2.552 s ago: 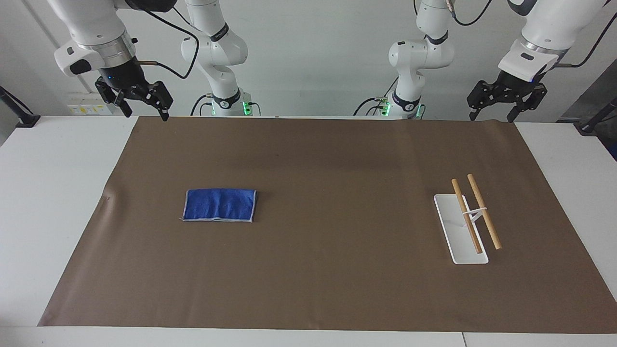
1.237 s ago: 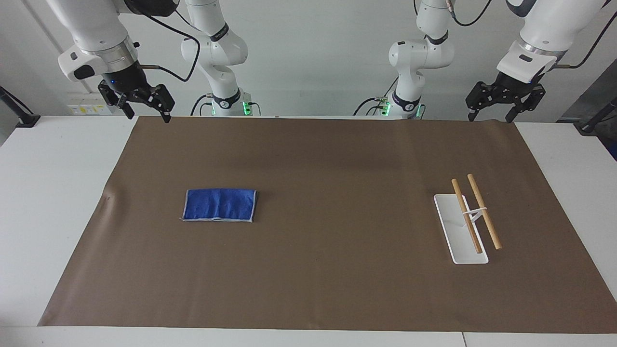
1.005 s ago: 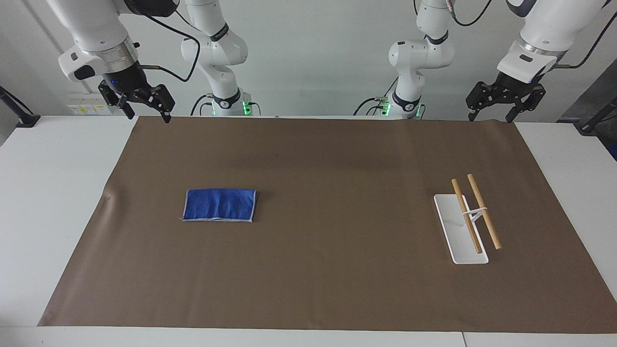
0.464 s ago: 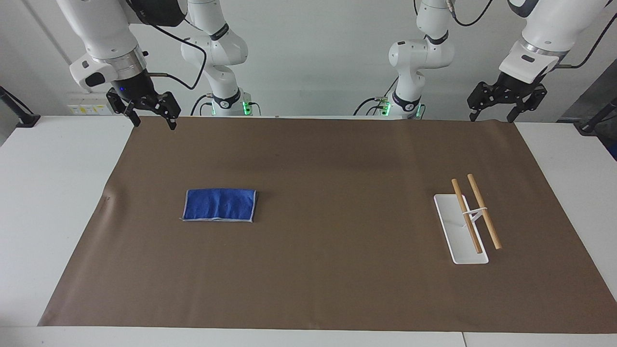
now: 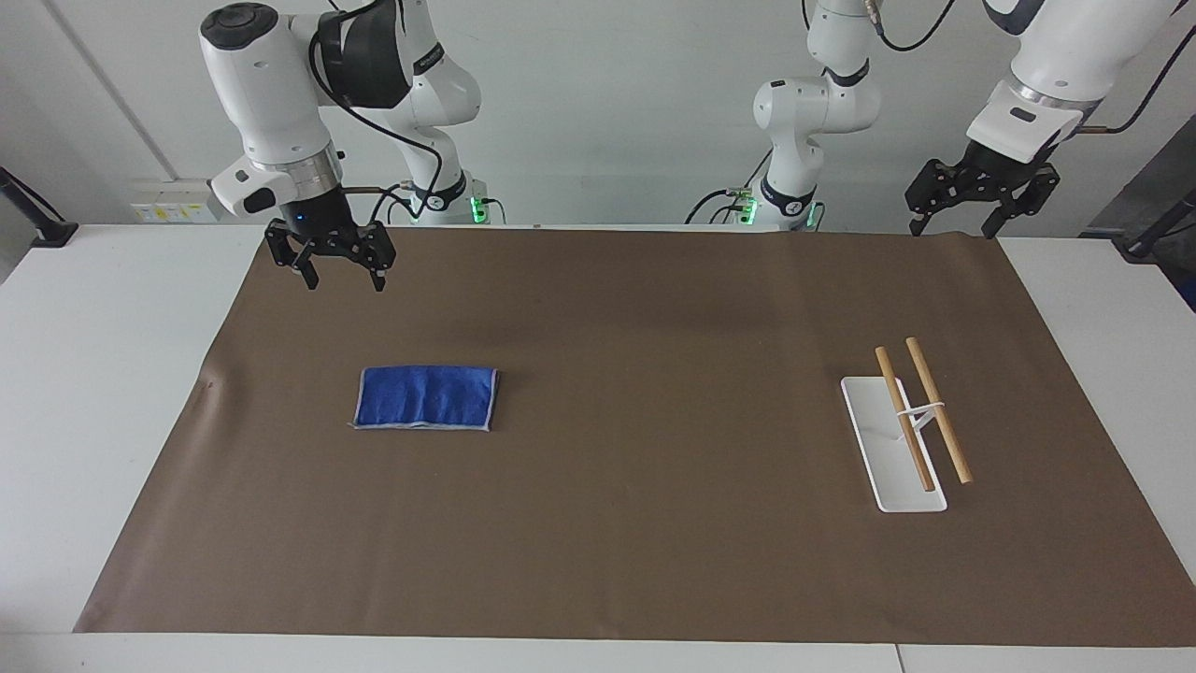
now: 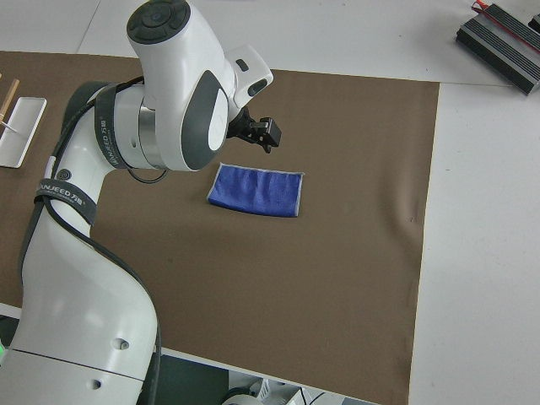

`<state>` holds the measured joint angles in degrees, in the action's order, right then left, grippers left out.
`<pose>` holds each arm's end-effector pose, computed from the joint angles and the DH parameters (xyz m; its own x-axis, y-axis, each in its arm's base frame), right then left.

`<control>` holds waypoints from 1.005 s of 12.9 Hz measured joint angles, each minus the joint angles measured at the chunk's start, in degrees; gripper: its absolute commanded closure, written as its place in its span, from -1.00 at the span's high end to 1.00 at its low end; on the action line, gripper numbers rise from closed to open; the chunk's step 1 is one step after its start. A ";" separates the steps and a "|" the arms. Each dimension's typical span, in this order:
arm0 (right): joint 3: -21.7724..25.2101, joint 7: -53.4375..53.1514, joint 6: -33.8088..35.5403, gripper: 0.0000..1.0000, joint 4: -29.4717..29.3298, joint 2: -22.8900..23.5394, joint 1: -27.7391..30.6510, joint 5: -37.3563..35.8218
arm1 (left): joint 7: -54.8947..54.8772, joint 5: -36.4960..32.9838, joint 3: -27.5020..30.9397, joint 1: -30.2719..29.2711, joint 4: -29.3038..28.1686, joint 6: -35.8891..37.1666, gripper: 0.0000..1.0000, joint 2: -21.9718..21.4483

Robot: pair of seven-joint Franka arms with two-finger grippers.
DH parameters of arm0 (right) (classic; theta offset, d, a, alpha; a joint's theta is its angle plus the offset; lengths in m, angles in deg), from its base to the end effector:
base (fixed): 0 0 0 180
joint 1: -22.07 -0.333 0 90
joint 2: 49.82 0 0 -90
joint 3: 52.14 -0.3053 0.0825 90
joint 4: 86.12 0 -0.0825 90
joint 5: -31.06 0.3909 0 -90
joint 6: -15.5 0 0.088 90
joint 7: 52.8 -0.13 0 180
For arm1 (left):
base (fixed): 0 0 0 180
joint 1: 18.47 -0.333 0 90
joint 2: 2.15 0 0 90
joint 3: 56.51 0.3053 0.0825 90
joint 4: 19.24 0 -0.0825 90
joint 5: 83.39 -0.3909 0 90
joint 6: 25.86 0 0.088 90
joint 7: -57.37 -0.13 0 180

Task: Right arm passes towel to left arm to hang
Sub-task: 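Reach the right gripper down to the blue towel's edge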

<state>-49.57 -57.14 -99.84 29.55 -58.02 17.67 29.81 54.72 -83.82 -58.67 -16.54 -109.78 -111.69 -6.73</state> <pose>0.5406 0.0148 0.4915 0.9899 -0.0352 0.1374 -0.0361 -0.9993 0.0040 0.5284 -0.0376 0.6235 0.9932 -0.1167 -0.0028 -0.1167 -0.9931 -0.0104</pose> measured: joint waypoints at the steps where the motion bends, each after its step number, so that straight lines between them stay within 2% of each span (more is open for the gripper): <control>1: 0.00 0.00 -2.79 1.00 1.91 0.84 -0.28 0.00 | 0.00 0.00 0.00 0.00 -0.01 0.00 1.00 0.00; 5: -0.03 0.26 -11.23 1.00 7.65 6.05 -1.63 0.00 | 0.00 0.00 0.01 0.00 -0.03 0.03 1.00 0.00; 10: -0.03 2.50 -24.65 1.00 12.36 15.75 -2.11 0.00 | 0.02 0.00 0.31 -0.01 -0.07 0.03 1.00 0.00; 13: -0.04 2.50 -29.47 1.00 15.19 17.81 -2.73 0.00 | 0.02 0.00 0.50 -0.03 -0.07 0.03 1.00 0.00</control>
<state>-49.61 -54.64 -129.31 44.74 -40.21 14.94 29.80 54.74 -83.82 -58.16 -16.57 -109.85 -111.65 -6.73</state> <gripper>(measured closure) 0.000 0.000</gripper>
